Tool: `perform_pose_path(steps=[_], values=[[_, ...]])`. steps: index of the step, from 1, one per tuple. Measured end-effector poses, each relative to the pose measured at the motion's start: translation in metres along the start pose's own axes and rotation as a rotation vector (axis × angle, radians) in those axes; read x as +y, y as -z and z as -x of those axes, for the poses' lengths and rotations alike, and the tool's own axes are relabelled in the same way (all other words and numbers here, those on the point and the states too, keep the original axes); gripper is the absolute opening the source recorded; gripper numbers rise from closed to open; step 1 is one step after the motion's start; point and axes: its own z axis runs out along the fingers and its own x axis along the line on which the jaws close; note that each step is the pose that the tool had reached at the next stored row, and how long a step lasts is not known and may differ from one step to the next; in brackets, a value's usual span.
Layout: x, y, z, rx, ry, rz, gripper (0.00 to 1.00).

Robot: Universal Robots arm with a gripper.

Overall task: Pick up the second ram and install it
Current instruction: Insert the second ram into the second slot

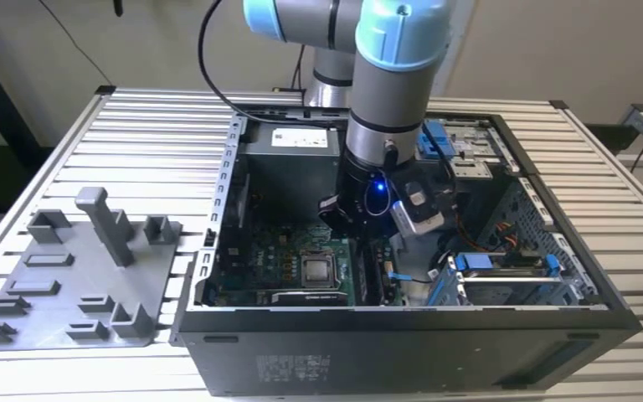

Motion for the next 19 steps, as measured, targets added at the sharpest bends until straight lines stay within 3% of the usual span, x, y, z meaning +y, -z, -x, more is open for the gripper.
perform_pose_path(steps=[12,19], values=[[0.0000,-0.0004,0.0001,-0.0003,0.001,-0.0010,0.14],[0.0000,-0.0006,0.0000,-0.0062,0.030,-0.0001,0.14]])
